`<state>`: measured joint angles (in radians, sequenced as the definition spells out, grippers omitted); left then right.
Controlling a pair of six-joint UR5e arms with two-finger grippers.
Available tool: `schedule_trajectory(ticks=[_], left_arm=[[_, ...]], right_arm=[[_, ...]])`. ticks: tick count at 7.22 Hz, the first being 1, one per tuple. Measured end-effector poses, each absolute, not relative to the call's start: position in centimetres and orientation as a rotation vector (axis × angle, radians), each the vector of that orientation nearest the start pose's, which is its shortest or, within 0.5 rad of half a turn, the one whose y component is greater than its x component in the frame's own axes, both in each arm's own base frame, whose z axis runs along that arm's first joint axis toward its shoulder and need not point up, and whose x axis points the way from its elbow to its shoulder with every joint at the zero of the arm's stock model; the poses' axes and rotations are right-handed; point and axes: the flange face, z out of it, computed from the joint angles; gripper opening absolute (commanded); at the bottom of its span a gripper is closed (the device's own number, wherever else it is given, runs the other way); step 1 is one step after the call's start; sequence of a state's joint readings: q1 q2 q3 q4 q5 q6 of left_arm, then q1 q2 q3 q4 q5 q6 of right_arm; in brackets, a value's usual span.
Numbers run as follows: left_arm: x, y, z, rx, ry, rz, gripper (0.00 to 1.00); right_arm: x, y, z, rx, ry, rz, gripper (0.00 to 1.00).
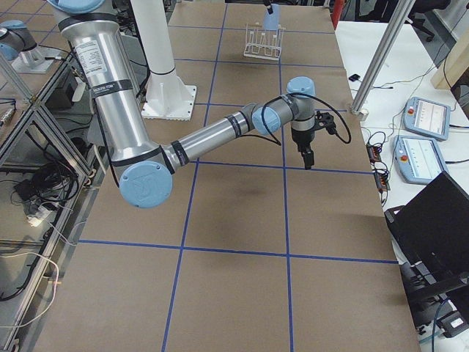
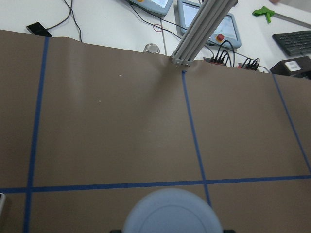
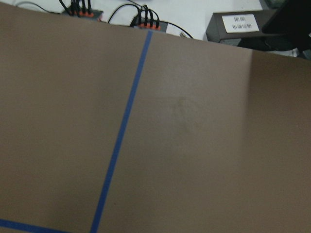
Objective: Hang cup on cup holder
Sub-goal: 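Carry the cup with the left gripper toward the wire rack while the right arm retracts, then lower the cup with the left gripper onto a peg of the wire rack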
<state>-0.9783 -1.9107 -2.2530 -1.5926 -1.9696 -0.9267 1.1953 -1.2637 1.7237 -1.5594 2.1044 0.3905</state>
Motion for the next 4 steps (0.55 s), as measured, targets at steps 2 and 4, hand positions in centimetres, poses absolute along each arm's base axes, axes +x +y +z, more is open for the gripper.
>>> schedule_trajectory(ticks=[2,4], left_arm=[[17.0,-46.5,21.1,0.494,0.831,-0.004,0.00],[16.8,-48.7,23.6,0.469,0.760,0.037,0.00]], right_arm=[[-13.4,-58.8,44.8,0.126,-0.687,-0.109,1.00],[-13.0,-58.6,45.6,0.112,-0.691,-0.102,1.00]])
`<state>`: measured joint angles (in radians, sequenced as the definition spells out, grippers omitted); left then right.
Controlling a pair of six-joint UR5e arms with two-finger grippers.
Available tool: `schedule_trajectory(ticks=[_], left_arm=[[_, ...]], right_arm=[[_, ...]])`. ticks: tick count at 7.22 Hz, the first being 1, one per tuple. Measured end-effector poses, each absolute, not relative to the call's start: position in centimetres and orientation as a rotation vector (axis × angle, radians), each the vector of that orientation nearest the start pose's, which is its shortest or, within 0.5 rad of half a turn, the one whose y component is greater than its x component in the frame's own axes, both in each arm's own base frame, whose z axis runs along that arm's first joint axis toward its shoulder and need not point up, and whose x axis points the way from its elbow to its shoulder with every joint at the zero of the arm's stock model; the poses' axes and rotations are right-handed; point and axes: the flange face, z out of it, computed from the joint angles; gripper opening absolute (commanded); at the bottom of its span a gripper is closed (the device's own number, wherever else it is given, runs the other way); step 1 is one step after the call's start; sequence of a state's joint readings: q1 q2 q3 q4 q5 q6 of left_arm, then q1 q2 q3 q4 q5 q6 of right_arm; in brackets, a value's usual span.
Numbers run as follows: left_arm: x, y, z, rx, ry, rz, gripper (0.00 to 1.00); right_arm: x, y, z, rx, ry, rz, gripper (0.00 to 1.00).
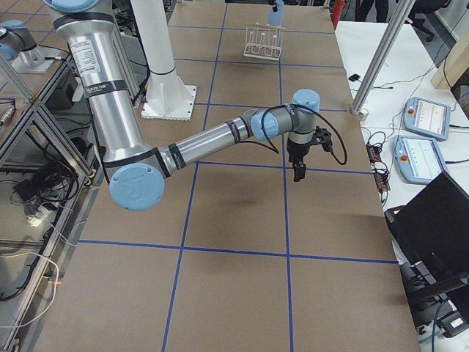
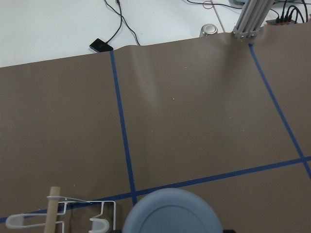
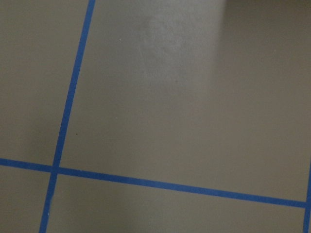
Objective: Hang cup on cup holder
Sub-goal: 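Lower the cup with the left gripper onto a peg of the wire rack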
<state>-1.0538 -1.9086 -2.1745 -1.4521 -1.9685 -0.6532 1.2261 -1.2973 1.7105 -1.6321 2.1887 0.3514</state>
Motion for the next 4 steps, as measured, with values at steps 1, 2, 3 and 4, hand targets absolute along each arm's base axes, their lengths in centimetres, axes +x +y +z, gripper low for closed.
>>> schedule_trajectory(ticks=[1,2,3,4], left_arm=[[16.9,-50.2,25.2,0.451,0.726,0.056,0.00],[17.0,-51.5,26.8,0.431,0.698,0.073,0.00],[17.3,-52.5,28.0,0.415,0.682,0.081,0.00],[17.6,-53.2,28.9,0.400,0.672,0.084,0.00]], right_arm=[[-12.9,-58.5,45.9,0.108,-0.692,-0.101,1.00],[-12.7,-58.4,46.1,0.100,-0.694,-0.093,1.00],[-12.6,-58.4,46.3,0.089,-0.694,-0.083,1.00],[-12.6,-58.3,46.5,0.079,-0.698,-0.077,1.00]])
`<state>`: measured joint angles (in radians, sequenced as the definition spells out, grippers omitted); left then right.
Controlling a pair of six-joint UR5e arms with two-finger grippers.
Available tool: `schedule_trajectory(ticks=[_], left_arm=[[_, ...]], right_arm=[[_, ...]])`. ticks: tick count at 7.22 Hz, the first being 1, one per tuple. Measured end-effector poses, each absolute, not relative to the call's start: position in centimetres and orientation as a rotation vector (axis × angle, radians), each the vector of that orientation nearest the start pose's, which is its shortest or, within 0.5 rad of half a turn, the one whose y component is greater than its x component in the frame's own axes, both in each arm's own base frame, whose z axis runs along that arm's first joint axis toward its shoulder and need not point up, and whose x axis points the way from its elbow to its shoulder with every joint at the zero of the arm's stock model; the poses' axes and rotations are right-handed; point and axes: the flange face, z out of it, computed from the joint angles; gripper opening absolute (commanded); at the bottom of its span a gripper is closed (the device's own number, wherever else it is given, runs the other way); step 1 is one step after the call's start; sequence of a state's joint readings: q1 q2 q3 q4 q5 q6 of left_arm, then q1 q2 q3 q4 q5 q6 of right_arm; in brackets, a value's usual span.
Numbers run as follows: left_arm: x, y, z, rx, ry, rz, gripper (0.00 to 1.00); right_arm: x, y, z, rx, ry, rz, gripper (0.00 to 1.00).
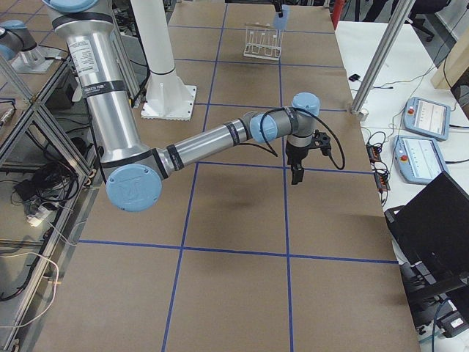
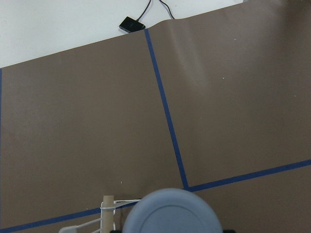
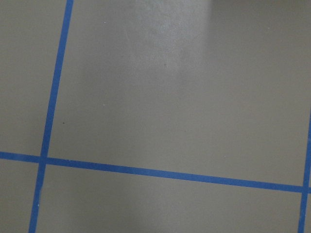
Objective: Hang cup on cup holder
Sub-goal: 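Lower the cup with the left gripper onto a peg of the wire rack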
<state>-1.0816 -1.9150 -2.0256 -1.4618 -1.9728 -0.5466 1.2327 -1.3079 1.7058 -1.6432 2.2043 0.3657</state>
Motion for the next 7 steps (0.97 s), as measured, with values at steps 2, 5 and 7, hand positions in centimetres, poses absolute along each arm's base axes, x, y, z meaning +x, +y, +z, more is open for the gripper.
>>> schedule_trajectory(ticks=[2,5,7], left_arm=[[18.3,-54.0,30.1,0.375,0.662,0.084,0.00],[19.1,-54.4,31.1,0.350,0.660,0.083,0.00],[20.5,-54.1,31.4,0.332,0.662,0.098,0.00]], right_arm=[[-12.6,-58.1,46.8,0.066,-0.707,-0.072,1.00],[-12.6,-58.1,47.2,0.055,-0.707,-0.069,1.00],[-12.6,-58.1,47.5,0.051,-0.706,-0.067,1.00]])
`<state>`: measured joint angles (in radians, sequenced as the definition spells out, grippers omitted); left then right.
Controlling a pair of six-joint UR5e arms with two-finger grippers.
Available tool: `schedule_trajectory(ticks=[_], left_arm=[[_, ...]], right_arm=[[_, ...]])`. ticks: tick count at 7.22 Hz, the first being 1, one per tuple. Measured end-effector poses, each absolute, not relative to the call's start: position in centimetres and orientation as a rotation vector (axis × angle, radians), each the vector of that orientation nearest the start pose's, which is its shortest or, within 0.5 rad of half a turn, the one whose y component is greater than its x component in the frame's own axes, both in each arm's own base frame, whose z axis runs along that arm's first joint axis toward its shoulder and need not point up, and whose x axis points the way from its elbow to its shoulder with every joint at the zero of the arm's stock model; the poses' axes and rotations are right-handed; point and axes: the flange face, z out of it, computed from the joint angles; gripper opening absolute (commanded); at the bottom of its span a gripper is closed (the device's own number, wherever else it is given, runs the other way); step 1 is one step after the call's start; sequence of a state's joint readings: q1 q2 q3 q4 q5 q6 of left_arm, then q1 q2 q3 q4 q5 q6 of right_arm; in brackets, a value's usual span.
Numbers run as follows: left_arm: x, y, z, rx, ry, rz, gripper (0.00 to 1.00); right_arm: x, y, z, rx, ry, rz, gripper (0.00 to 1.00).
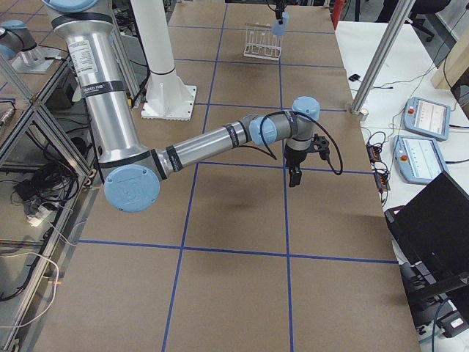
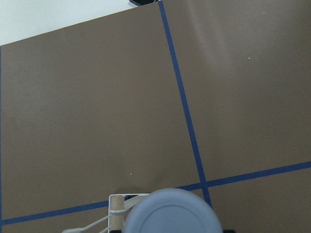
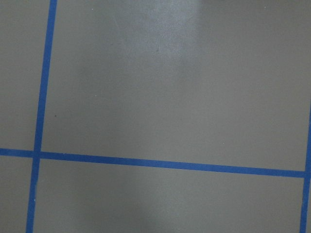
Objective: Hang cup on cup holder
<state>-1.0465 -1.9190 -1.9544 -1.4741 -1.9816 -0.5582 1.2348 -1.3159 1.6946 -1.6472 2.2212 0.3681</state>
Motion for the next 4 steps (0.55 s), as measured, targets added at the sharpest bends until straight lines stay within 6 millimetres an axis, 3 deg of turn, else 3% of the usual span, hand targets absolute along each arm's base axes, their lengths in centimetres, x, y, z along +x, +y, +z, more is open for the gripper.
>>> schedule_trajectory(ticks=[2,3,4], left_arm=[[21.9,-54.1,32.2,0.308,0.657,0.115,0.00],[22.4,-54.3,32.9,0.298,0.653,0.119,0.34],[22.8,-54.6,33.8,0.293,0.651,0.121,0.98]], right_arm=[[-12.6,-58.2,47.7,0.047,-0.705,-0.066,1.00],[-12.6,-58.3,47.8,0.046,-0.705,-0.066,1.00],[-12.6,-58.3,47.8,0.045,-0.704,-0.065,1.00]])
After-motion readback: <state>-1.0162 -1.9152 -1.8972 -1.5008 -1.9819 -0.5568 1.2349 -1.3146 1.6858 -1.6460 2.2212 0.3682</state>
